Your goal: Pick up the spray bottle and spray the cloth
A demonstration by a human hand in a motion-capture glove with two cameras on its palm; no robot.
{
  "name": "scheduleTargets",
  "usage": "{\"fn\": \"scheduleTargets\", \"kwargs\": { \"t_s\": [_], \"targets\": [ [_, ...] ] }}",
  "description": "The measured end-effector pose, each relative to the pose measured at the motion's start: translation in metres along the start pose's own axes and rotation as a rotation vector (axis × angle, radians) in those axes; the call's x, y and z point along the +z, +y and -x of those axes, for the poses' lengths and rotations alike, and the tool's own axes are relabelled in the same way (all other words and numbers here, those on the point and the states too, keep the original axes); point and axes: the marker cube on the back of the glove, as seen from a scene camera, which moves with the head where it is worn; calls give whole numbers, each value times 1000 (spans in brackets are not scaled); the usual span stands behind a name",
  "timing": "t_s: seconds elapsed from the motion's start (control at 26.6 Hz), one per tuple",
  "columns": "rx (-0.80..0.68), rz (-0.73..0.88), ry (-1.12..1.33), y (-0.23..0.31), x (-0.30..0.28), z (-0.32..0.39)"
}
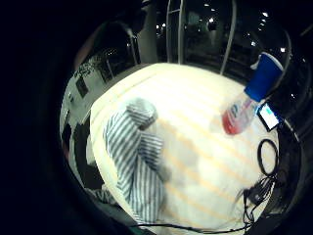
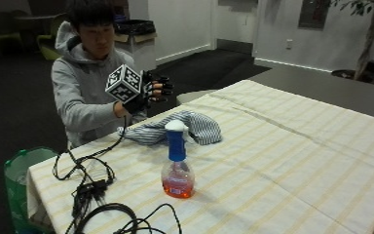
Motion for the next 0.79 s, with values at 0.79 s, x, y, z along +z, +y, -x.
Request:
{"fn": "scheduleTargets", "kwargs": {
  "t_s": [0.79],
  "targets": [
    [328,-399,-169,10,-47,-130]
  ]
}}
